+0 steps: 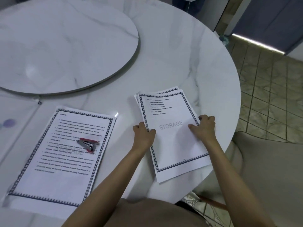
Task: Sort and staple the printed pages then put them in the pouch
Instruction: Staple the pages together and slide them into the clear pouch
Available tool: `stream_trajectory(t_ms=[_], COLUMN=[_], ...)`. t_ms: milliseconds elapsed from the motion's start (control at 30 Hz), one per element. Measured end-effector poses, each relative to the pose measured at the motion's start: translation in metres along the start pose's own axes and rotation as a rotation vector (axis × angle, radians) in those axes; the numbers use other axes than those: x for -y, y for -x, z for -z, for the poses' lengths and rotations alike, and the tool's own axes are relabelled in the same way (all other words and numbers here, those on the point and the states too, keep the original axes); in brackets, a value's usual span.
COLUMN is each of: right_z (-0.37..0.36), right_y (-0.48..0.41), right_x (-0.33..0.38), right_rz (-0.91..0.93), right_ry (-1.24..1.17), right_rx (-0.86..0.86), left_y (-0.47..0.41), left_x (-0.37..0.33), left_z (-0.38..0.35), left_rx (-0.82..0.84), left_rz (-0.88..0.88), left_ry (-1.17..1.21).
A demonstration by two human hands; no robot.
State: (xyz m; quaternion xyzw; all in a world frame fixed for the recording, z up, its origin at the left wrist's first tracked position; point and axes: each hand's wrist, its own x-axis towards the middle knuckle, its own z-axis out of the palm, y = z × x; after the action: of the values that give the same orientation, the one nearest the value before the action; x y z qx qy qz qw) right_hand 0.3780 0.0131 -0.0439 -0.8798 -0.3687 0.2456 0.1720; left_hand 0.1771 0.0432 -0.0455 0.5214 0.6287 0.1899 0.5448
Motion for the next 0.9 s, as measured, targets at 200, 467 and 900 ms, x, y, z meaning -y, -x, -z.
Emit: stream_trajectory(t_ms=[200, 467, 900], right_z=[-0.007, -0.013, 0.002], right_y=[0.002, 0.009, 0.022], right_x=[0.003, 0.007, 0.021], right_rz=[-0.056, -0.001, 0.21], right_ry=[-0.027, 0.043, -0.814], right_rx=[0.038, 0.013, 0.238], left_y=[-0.007, 0.005, 0.019], left_x=[0.003, 0.011, -0.002], left_z=[0.009, 0.013, 0.074], left_rx=[0.052, -0.019, -0.039], left_rz=[0.05, -0.109, -0.496], left_ry=[0.14, 0.122, 0.132])
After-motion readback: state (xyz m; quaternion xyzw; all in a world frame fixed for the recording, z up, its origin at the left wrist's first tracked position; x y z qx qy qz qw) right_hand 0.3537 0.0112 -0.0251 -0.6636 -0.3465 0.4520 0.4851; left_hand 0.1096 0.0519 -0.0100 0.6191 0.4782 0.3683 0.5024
